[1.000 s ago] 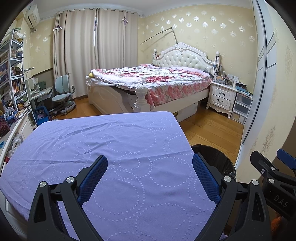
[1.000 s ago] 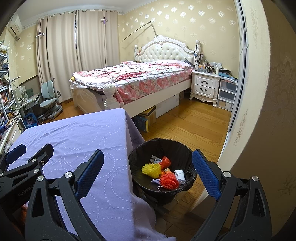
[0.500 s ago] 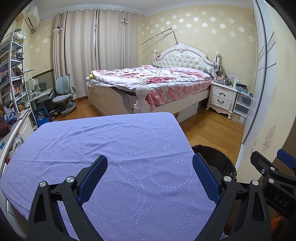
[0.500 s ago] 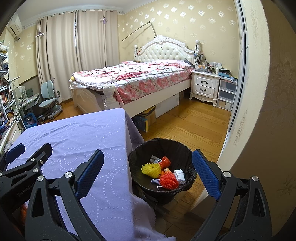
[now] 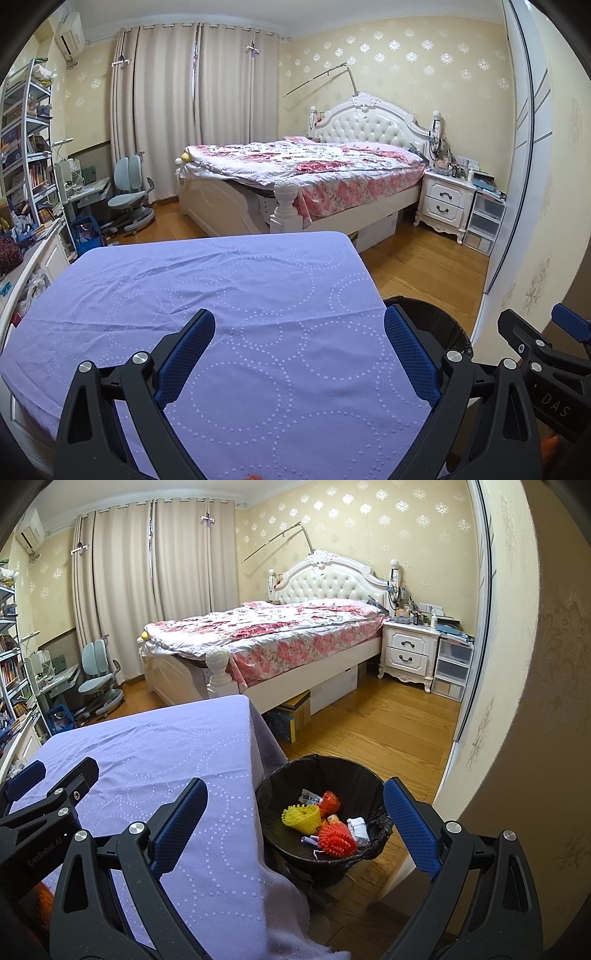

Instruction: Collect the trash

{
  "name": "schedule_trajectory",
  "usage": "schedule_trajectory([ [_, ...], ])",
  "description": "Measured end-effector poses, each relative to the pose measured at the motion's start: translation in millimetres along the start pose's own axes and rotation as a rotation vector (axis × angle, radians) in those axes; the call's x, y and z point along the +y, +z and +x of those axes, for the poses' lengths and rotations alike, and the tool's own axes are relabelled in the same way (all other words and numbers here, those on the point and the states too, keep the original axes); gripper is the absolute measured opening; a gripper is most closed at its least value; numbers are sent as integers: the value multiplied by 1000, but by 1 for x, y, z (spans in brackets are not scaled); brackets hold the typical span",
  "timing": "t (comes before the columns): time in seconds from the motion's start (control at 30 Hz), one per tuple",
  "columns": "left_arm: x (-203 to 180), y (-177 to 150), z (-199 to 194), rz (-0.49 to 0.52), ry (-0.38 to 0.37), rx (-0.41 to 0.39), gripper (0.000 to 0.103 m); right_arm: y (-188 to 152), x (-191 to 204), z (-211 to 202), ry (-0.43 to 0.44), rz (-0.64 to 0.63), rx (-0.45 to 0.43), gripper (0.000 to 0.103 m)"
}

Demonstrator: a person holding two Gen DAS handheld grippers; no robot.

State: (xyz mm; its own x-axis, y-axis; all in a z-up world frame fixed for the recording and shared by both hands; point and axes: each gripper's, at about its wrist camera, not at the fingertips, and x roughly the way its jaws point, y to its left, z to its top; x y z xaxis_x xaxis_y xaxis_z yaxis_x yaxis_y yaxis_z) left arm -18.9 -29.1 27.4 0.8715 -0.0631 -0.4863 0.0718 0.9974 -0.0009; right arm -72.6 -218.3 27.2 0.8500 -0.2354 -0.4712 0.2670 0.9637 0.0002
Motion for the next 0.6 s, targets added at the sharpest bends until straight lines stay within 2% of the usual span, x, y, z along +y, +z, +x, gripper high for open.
schedule_trajectory([
  [0.47,-4,1,1,22,-35,1,92,1,1,-1,2,-1,0,94],
  [0.6,-5,1,2,33,-25,-1,92,-2,1,1,2,-1,1,94],
])
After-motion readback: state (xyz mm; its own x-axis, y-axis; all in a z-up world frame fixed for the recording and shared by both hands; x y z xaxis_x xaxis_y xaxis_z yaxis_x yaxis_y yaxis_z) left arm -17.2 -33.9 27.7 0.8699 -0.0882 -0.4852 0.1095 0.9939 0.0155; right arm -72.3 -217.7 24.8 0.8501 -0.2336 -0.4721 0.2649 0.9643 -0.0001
